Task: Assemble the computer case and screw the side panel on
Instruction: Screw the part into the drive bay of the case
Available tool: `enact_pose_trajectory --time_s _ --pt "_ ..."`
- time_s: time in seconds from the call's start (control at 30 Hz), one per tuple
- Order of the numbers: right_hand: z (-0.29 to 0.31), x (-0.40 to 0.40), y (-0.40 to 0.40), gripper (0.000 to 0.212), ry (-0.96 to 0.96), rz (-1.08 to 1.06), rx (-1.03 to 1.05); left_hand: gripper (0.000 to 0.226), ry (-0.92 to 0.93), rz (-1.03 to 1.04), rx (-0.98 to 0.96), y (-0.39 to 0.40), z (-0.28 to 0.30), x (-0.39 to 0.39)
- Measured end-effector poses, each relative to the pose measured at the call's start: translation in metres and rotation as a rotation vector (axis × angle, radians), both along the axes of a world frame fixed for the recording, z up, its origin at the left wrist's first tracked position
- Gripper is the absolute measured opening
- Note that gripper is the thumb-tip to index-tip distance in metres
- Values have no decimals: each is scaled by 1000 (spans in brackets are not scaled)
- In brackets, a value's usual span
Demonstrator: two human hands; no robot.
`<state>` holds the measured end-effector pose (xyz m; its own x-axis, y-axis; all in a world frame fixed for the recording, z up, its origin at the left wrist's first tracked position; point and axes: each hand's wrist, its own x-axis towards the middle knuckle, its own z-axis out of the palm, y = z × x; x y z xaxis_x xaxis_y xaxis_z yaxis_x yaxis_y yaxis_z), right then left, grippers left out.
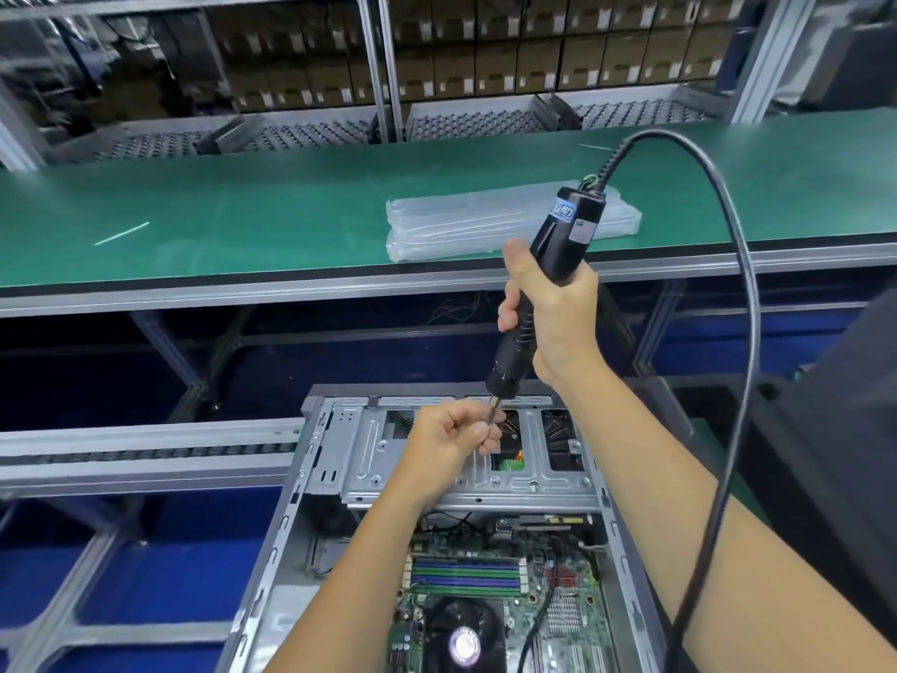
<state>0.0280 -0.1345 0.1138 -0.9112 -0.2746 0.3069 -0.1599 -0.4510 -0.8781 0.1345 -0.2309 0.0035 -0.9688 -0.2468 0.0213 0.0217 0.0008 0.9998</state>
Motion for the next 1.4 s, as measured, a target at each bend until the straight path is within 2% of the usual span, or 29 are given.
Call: enact_pose_trajectory --time_s 0.13,0.4,0.6,0.73,1.13,1.4 --pt "-3 5 1 29 56 0 66 28 -15 -24 -18 1 -4 2" --pt "-7 15 4 25 127 21 42 29 -49 -34 16 -2 -10 1" --pt "-9 18 0 23 60 -35 25 32 -68 -57 24 0 -6 1" --pt "-6 20 -4 24 103 -52 52 29 -64 -14 -20 -1 -6 -1" --pt "-6 14 1 21 53 -57 12 31 -58 29 125 -3 -7 -5" --pt "-9 6 1 25 28 -65 34 38 -39 84 -8 1 -4 -4"
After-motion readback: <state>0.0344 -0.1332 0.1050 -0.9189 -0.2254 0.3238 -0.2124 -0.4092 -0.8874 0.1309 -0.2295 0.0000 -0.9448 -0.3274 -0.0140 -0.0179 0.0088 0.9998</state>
